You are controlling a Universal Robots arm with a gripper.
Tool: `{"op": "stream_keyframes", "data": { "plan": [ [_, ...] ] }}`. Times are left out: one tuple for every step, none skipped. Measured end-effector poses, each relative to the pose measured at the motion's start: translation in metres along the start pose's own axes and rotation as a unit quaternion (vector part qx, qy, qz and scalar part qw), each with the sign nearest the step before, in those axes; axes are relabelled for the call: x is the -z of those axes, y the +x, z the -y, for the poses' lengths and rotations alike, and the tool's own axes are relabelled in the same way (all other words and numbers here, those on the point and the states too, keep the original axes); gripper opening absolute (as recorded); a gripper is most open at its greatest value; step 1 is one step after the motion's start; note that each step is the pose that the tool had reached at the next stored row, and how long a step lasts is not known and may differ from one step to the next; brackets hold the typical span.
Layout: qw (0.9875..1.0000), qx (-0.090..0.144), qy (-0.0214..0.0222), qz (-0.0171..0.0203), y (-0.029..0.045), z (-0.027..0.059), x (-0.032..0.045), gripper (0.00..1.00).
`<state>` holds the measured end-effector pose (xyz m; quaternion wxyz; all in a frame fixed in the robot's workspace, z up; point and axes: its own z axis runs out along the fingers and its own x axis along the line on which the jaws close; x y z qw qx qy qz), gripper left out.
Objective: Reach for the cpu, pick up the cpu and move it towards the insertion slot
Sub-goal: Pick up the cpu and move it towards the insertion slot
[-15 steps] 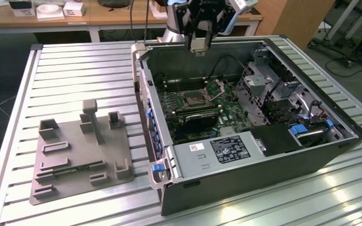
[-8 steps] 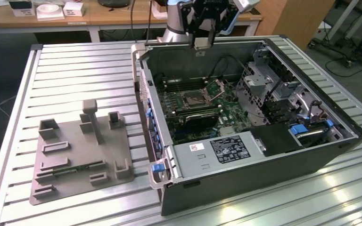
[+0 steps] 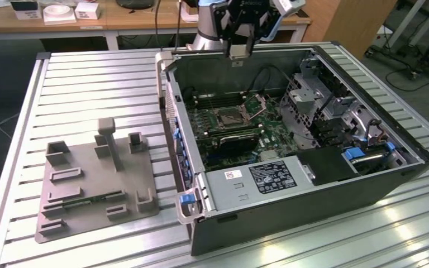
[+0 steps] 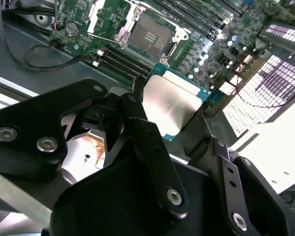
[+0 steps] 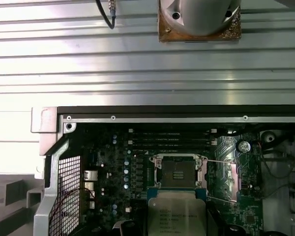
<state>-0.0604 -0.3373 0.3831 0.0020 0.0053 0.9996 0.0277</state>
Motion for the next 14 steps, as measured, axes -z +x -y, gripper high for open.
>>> {"op": "stream_keyframes", "data": {
  "plan": [
    [1.0000,-0.002,0.0000,0.0001,0.0000,-0.0009,-0.0008,0.55],
    [1.0000,-0.003,0.0000,0.0002,-0.0002,-0.0019,-0.0014,0.55],
    [1.0000,-0.003,0.0000,0.0002,-0.0005,-0.0029,-0.0020,0.55],
    [1.0000,-0.004,0.0000,0.0002,-0.0009,-0.0040,-0.0026,0.55],
    [1.0000,-0.004,0.0000,0.0003,-0.0015,-0.0051,-0.0031,0.55],
    [1.0000,-0.004,-0.0001,0.0003,-0.0021,-0.0059,-0.0035,0.55],
    [1.0000,-0.004,-0.0002,0.0003,-0.0024,-0.0061,-0.0036,0.55],
    [1.0000,-0.004,-0.0002,0.0003,-0.0024,-0.0061,-0.0036,0.55],
    [1.0000,-0.004,-0.0003,0.0003,-0.0024,-0.0061,-0.0036,0.55],
    [1.0000,-0.004,-0.0003,0.0003,-0.0024,-0.0061,-0.0036,0.55],
    [1.0000,-0.004,-0.0005,0.0002,-0.0025,-0.0062,-0.0037,0.55],
    [1.0000,-0.004,-0.0008,0.0003,-0.0024,-0.0062,-0.0037,0.55],
    [1.0000,-0.004,-0.0008,0.0003,-0.0024,-0.0062,-0.0037,0.55],
    [1.0000,-0.004,-0.0008,0.0003,-0.0025,-0.0062,-0.0037,0.55]
  ]
}}
